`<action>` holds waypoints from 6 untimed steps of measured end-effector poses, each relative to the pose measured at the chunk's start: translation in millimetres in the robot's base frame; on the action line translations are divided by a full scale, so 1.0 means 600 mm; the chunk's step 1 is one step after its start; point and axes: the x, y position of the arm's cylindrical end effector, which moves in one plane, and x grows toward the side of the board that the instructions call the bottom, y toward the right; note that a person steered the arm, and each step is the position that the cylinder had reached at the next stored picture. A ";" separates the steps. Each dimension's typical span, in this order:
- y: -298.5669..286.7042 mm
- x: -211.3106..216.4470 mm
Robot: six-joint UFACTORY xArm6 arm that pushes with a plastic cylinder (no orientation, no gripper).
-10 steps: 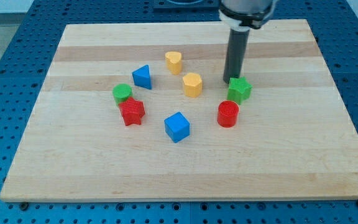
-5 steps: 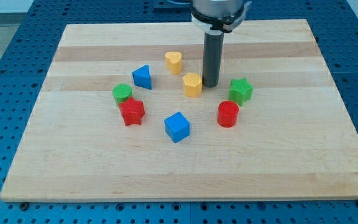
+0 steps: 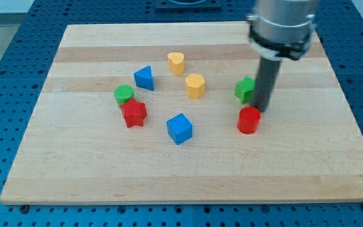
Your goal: Slide the green star vertical to the red circle
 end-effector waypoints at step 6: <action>-0.051 -0.096</action>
